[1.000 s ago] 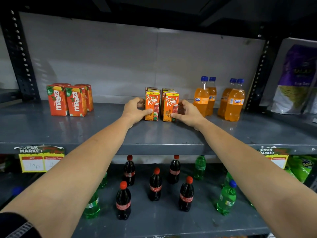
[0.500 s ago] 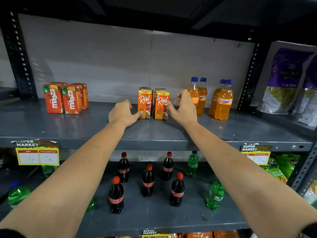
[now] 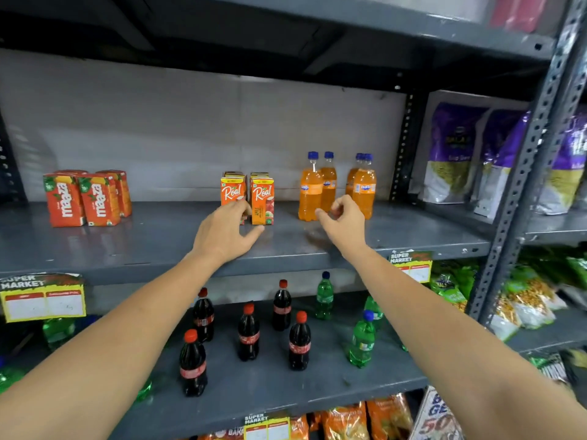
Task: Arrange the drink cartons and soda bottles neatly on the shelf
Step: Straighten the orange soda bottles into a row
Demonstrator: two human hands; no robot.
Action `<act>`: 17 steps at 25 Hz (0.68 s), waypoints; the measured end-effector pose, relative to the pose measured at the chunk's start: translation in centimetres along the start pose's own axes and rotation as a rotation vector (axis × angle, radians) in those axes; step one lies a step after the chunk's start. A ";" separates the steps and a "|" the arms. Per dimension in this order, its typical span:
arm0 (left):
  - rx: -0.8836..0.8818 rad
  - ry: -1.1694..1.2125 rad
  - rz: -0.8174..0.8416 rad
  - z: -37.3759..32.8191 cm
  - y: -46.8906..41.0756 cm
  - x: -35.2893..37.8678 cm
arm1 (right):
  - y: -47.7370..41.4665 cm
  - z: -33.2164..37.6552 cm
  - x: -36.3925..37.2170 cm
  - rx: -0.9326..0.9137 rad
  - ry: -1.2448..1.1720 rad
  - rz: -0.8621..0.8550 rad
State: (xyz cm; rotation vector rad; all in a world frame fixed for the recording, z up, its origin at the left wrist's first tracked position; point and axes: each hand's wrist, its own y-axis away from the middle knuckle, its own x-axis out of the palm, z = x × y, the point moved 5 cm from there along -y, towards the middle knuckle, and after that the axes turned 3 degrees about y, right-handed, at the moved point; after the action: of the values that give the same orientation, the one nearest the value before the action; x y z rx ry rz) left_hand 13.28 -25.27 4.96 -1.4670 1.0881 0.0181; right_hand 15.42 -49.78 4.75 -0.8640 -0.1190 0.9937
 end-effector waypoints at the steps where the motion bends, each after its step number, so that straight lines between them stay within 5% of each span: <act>1: -0.005 0.039 -0.015 -0.7 -0.2 0.5 | -0.3 -0.9 -0.9 0.046 -0.008 -0.018; 6: -0.058 0.137 -0.143 -5.3 -3.3 5.3 | -2.9 -4.7 -3.7 0.222 -0.094 -0.120; 10: -0.252 0.300 -0.199 -7.3 -6.9 10.7 | -6.7 -7.7 -5.9 0.106 0.002 -0.137; 14: -0.609 0.380 -0.121 -5.5 -9.7 14.8 | -10.7 -12.8 -6.3 0.242 0.066 0.066; 17: -0.629 0.415 -0.032 -4.6 -11.3 16.9 | -12.5 -14.5 -4.4 0.274 0.057 0.251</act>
State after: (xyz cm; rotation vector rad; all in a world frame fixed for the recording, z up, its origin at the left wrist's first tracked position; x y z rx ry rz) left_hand 26.93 -40.98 4.94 -2.1145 1.4758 0.0374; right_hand 28.11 -64.73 4.80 -0.6642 0.1750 1.1871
